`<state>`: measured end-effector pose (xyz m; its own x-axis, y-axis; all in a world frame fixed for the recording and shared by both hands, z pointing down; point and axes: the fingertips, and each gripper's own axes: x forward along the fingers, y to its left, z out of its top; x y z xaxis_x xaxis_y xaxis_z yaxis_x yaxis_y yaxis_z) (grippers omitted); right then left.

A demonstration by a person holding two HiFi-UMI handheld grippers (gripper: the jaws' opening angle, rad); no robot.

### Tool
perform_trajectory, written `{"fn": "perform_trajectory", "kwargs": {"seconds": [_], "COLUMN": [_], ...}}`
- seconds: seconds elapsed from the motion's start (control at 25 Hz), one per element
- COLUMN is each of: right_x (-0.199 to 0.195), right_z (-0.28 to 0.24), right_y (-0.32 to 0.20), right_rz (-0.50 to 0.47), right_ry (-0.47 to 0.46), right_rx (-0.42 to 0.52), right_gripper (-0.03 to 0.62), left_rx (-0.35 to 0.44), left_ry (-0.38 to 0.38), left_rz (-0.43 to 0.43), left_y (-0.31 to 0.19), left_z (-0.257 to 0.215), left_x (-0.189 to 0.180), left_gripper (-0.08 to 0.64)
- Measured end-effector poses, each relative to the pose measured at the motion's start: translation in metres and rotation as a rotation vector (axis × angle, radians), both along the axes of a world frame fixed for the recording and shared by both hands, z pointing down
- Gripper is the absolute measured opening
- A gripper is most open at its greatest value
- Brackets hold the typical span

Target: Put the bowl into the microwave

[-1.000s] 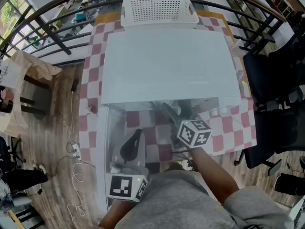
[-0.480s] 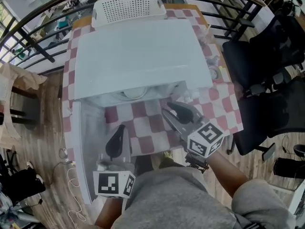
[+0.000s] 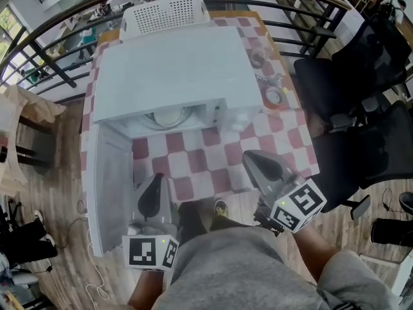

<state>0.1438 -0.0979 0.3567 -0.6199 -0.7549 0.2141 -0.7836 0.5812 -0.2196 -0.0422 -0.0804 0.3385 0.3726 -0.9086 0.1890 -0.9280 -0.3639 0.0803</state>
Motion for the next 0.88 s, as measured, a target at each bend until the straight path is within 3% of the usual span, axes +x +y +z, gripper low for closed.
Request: {"fn": "perform_trajectory", "kwargs": {"seconds": [0.4,0.88], "right_x": [0.019,0.013], "right_z": [-0.008,-0.017], "right_y": [0.044,0.063], "right_rz": [-0.025,-0.063], "right_ry": [-0.028,-0.018], "right_rx": [0.020,0.035], "right_gripper": [0.000,0.002], "left_rx": [0.025,0.034], "left_ry": [-0.028,-0.047], "left_rz": [-0.071,-0.079], "left_y": [0.047,0.071], "left_z": [-0.008,-0.015], "left_x": [0.012,0.026], "left_gripper": [0.012,0.012]}}
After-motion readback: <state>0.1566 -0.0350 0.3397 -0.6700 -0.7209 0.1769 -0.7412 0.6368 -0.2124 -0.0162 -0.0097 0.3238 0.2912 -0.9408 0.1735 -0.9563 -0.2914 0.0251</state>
